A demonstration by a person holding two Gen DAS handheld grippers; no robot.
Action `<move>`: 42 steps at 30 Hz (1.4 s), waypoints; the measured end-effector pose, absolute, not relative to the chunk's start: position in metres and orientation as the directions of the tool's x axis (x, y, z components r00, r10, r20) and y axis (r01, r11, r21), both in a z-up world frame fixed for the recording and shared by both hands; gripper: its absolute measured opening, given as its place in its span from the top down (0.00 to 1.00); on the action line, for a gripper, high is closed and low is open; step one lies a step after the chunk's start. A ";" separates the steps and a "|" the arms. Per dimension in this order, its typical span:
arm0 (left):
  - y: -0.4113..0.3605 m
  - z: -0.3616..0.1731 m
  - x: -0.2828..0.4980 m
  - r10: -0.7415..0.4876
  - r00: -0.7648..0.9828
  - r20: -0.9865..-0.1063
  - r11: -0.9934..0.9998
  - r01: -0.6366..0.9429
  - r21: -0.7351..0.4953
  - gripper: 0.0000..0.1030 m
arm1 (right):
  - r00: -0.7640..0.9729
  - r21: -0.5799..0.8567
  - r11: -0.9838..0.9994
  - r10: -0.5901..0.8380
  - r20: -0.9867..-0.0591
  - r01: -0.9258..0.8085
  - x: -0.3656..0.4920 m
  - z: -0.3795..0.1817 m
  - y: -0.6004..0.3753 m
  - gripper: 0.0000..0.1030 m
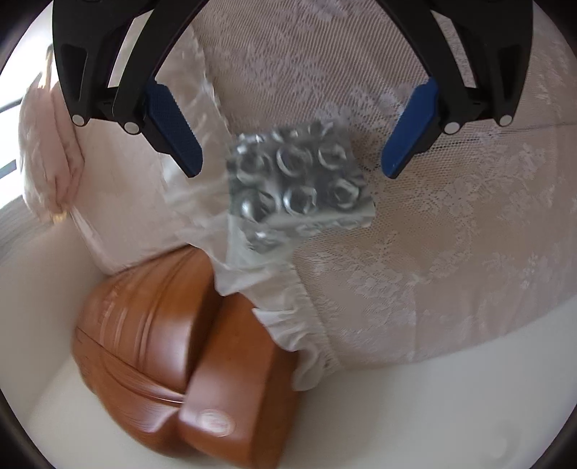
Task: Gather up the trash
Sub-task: 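Grasp the foil blister pack with the left tool while the right tool grasps the green-white bag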
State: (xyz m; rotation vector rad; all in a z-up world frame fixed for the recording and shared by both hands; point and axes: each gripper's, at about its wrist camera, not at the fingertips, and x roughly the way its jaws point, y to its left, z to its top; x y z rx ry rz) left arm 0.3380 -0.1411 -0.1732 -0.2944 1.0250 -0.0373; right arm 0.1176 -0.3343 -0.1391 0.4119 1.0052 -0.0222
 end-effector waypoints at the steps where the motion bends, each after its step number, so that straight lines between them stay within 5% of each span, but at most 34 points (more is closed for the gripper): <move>1: -0.139 -0.175 0.340 -0.175 0.519 -0.837 0.955 -0.117 -0.272 0.08 | 0.539 0.330 0.921 0.173 -0.824 0.209 0.117 -0.140 -0.336 0.03; 4: -0.136 -0.178 0.343 -0.200 0.510 -0.837 0.942 -0.136 -0.308 0.11 | 0.531 0.332 0.919 0.176 -0.829 0.213 0.118 -0.144 -0.336 0.02; 8: -0.138 -0.180 0.339 -0.220 0.500 -0.837 0.945 -0.103 -0.310 0.31 | 0.531 0.328 0.921 0.175 -0.829 0.209 0.119 -0.144 -0.334 0.03; 20: -0.113 -0.159 0.316 -0.247 0.532 -0.810 0.955 -0.005 -0.295 0.32 | 0.533 0.289 0.947 0.174 -0.828 0.139 0.153 -0.142 -0.315 0.02; 32: -0.044 -0.133 0.245 -0.173 0.566 -0.806 0.985 0.098 -0.143 0.32 | 0.517 0.305 0.952 0.253 -0.818 0.017 0.287 -0.147 -0.259 0.03; 42: -0.012 -0.136 0.229 -0.203 0.542 -0.815 0.978 0.145 -0.147 0.32 | 0.463 0.250 0.966 0.189 -0.866 0.073 0.378 -0.179 -0.229 0.03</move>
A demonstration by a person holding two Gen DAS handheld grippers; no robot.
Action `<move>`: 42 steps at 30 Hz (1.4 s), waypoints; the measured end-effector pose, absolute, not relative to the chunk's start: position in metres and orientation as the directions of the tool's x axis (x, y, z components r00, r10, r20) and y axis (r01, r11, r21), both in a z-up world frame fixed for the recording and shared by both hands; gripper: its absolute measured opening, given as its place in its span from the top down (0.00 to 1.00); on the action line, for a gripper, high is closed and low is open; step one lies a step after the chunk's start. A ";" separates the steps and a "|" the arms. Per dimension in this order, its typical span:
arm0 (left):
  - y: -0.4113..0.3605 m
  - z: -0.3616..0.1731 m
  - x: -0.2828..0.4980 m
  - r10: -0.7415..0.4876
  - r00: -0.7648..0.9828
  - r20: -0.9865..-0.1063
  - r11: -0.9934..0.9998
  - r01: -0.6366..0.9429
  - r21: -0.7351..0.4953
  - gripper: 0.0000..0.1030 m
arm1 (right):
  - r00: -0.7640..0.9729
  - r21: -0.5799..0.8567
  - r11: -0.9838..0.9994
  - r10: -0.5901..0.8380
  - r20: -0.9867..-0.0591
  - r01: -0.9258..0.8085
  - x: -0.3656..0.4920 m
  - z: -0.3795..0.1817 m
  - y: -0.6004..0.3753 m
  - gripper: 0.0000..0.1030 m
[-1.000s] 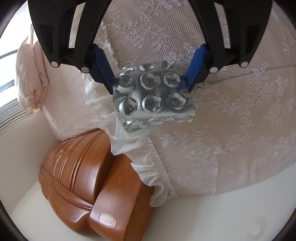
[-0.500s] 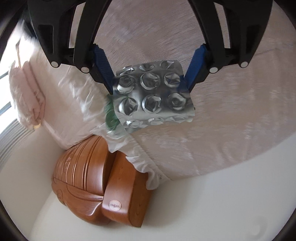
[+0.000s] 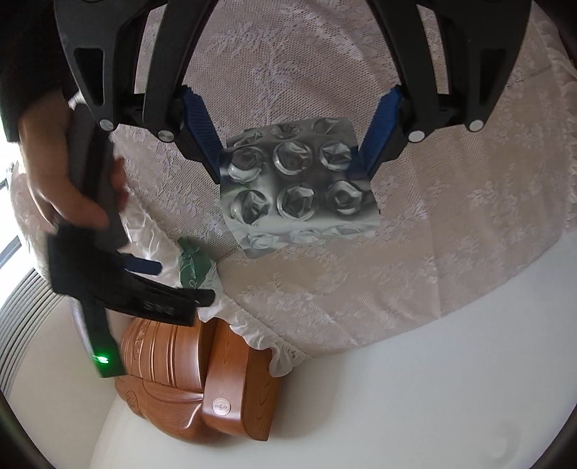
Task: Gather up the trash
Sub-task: 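Grasp the foil blister pack with the left tool while the right tool grasps the green-white bag, then carry the blister pack and green-white bag to the wastebasket and release both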
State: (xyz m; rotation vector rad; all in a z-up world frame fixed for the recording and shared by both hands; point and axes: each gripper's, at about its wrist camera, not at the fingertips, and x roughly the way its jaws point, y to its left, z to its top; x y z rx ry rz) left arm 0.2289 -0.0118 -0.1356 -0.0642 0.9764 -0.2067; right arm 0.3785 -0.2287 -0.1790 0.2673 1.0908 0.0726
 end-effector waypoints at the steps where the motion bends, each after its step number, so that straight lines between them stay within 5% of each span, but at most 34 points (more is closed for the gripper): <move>1: -0.011 -0.136 0.229 -0.203 0.541 -0.816 0.978 0.145 -0.147 0.32 | 0.453 0.244 0.967 0.183 -0.873 0.079 0.382 -0.184 -0.228 0.08; 6: -0.006 -0.138 0.227 -0.211 0.534 -0.819 0.976 0.156 -0.150 0.32 | 0.413 0.215 0.973 0.161 -0.896 0.087 0.390 -0.201 -0.223 0.29; 14: -0.002 -0.135 0.220 -0.215 0.536 -0.817 0.975 0.158 -0.154 0.32 | 0.466 0.237 0.970 0.190 -0.864 0.043 0.359 -0.188 -0.216 0.31; 26: -0.002 -0.112 0.165 -0.211 0.553 -0.806 0.973 0.197 -0.119 0.32 | 0.524 0.307 0.952 0.255 -0.813 0.012 0.196 -0.135 -0.221 0.31; 42: -0.127 -0.118 0.044 -0.408 0.400 -0.821 0.809 0.575 -0.122 0.31 | 0.481 0.243 0.906 0.051 -0.875 0.347 -0.065 -0.130 -0.355 0.31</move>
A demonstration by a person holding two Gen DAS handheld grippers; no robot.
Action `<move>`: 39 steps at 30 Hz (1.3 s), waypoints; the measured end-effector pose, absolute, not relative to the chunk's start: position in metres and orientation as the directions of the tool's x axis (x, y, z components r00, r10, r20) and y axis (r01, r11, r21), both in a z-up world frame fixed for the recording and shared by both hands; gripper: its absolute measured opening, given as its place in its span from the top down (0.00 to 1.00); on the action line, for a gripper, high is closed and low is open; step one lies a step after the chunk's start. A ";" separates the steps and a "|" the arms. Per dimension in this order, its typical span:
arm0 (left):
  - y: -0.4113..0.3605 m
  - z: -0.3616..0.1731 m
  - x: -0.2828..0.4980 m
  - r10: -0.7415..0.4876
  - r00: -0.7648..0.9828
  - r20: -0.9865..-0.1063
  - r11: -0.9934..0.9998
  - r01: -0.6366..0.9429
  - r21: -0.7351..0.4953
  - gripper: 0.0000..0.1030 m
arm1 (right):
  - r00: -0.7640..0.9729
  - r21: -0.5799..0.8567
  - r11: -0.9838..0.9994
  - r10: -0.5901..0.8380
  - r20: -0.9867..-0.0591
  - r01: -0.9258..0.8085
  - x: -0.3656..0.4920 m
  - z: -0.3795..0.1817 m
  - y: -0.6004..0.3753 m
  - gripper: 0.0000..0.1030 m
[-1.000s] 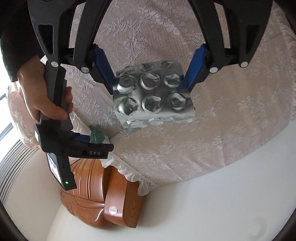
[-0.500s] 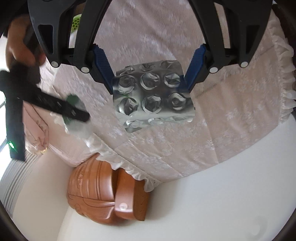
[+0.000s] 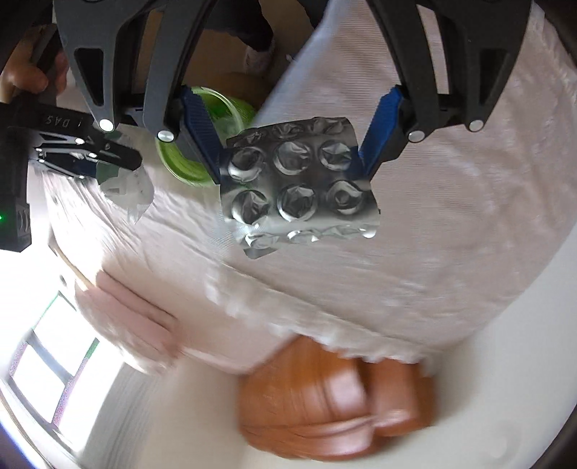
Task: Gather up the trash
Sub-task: 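Carry the blister pack and green-white bag to the wastebasket and release both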
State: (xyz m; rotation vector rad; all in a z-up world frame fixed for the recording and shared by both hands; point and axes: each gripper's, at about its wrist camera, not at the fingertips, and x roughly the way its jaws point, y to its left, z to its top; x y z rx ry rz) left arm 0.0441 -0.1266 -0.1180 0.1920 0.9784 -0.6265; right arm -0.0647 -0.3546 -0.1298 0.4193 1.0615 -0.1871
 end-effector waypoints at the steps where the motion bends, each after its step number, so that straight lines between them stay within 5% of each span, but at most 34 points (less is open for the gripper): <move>1: -0.143 -0.121 0.038 -0.423 0.376 -0.825 0.785 0.607 -0.126 0.31 | 0.479 0.238 0.892 0.027 -0.877 0.385 -0.079 -0.131 -0.369 0.31; 9: -0.250 -0.143 -0.004 -0.475 0.226 -0.851 0.621 0.771 -0.142 0.31 | 0.494 0.265 0.765 -0.078 -0.866 0.586 -0.161 -0.134 -0.445 0.31; 19: -0.353 -0.187 -0.044 -0.442 0.117 -0.889 0.507 0.850 -0.140 0.31 | 0.481 0.275 0.717 -0.095 -0.872 0.641 -0.198 -0.142 -0.497 0.31; 29: -0.375 -0.198 -0.048 -0.430 0.097 -0.898 0.542 0.822 -0.171 0.13 | 0.477 0.279 0.739 -0.065 -0.876 0.613 -0.192 -0.149 -0.519 0.31; 39: -0.358 -0.178 -0.038 -0.421 0.165 -0.892 0.605 0.783 -0.141 0.08 | 0.471 0.288 0.757 -0.028 -0.882 0.586 -0.174 -0.164 -0.517 0.30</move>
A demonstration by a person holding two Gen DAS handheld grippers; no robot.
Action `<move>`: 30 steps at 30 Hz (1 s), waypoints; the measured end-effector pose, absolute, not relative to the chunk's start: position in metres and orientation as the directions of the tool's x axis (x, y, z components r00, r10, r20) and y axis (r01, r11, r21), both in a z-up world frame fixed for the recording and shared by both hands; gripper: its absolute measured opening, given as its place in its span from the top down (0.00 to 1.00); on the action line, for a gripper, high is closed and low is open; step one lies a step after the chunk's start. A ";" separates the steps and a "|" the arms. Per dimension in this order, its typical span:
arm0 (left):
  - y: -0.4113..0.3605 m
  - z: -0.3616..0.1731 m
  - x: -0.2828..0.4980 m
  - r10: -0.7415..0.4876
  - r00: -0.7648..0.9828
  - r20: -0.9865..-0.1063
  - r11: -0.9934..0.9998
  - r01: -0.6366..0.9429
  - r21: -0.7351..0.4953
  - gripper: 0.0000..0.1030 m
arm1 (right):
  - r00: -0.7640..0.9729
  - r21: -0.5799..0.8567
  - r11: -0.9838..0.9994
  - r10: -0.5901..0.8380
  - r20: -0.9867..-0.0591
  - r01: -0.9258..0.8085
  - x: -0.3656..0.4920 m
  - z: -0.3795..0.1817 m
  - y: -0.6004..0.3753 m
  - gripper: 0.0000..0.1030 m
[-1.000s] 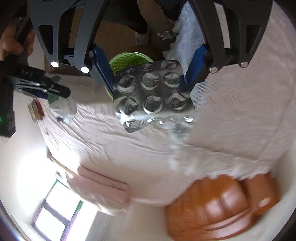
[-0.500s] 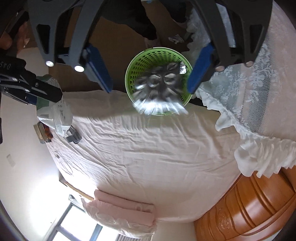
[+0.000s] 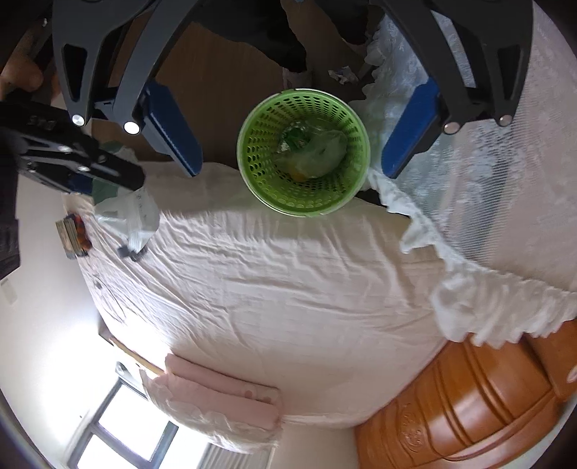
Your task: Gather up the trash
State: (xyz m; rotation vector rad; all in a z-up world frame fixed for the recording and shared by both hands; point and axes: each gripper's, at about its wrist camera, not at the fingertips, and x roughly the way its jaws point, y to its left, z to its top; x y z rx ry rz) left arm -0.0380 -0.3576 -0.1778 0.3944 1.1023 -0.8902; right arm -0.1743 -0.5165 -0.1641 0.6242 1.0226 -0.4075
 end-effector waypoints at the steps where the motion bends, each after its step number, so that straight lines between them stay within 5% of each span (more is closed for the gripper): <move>1: -0.354 -0.175 -0.036 -0.419 0.178 -0.890 0.615 0.777 -0.135 0.08 | 0.465 0.291 0.759 -0.018 -0.885 0.582 -0.169 -0.170 -0.516 0.30; 7: -0.315 -0.162 -0.015 -0.381 0.255 -0.889 0.698 0.709 -0.096 0.08 | 0.404 0.299 0.771 0.060 -0.913 0.563 -0.131 -0.219 -0.502 0.29; 11: -0.290 -0.157 -0.004 -0.353 0.294 -0.888 0.739 0.670 -0.072 0.08 | 0.336 0.270 0.788 0.085 -0.938 0.554 -0.109 -0.250 -0.485 0.13; 14: -0.269 -0.152 0.005 -0.337 0.329 -0.882 0.767 0.640 -0.054 0.08 | 0.306 0.251 0.798 0.088 -0.948 0.547 -0.097 -0.255 -0.469 0.11; 21: -0.214 -0.113 0.021 -0.300 0.498 -0.814 0.844 0.537 0.018 0.08 | 0.395 0.237 0.858 0.044 -0.918 0.456 -0.057 -0.193 -0.426 0.05; 30: -0.103 -0.027 0.034 -0.184 0.742 -0.644 0.956 0.289 0.059 0.08 | 0.641 0.181 0.971 0.041 -0.766 0.154 -0.005 -0.053 -0.330 0.02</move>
